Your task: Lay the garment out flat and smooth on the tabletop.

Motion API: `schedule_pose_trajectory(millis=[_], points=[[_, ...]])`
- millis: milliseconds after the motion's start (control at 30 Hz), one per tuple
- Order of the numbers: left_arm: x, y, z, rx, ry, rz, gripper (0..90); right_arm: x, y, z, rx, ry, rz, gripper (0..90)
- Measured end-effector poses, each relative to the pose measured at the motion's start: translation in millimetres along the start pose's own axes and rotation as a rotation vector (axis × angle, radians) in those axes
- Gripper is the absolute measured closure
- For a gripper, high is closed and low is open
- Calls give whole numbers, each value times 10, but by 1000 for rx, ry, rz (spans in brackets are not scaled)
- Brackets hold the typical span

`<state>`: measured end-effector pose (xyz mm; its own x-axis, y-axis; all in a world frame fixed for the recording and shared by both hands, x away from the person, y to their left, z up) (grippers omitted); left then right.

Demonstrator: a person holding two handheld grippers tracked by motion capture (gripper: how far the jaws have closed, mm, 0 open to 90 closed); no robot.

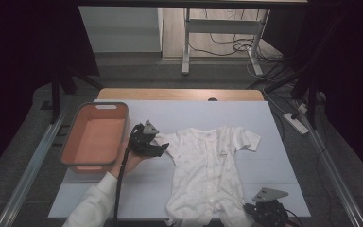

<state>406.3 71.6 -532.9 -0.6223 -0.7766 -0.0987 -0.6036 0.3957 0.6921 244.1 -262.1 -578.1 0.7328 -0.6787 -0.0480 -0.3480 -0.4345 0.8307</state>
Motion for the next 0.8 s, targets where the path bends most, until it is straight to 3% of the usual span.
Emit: schedule_pose_trajectory(millis=[67, 133, 167, 233, 367, 467, 533, 633, 800], points=[[0, -10, -3, 0, 1, 2, 319, -16, 22, 17, 7, 0, -2, 878], [0, -9, -4, 0, 5, 1, 318, -17, 53, -32, 49, 8, -3, 837], [0, -8, -6, 2, 3, 2, 318, -11, 64, -61, 68, 6, 1, 776], [0, -2, -9, 2, 3, 1, 318, 26, 62, -164, 118, -18, 6, 571], [10, 6, -15, 5, 4, 2, 319, 119, -45, -385, 150, -32, 5, 471], [10, 6, -13, 5, 4, 2, 319, 192, -189, -447, 97, -24, 6, 537], [2, 10, -9, 4, 7, 2, 318, 226, -293, -441, 41, -13, -5, 682], [-19, 24, 2, 6, 17, 0, 318, 202, -289, -412, 23, -1, -37, 860], [-37, 49, 13, 8, 22, -3, 318, 77, -153, -204, 1, 3, -44, 874]])
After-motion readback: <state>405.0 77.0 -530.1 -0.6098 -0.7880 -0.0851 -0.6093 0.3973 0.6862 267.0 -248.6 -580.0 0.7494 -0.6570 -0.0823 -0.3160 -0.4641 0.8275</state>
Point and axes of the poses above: each handheld gripper's, and its own axes: y roughly backward along the jaws, z roughly out of its underside, x roughly to its right, the point moved 9 cm from there along -y, roughly forward along the jaws, and after that the axes turned 5 degrees about -z, right-handed, at the moved point
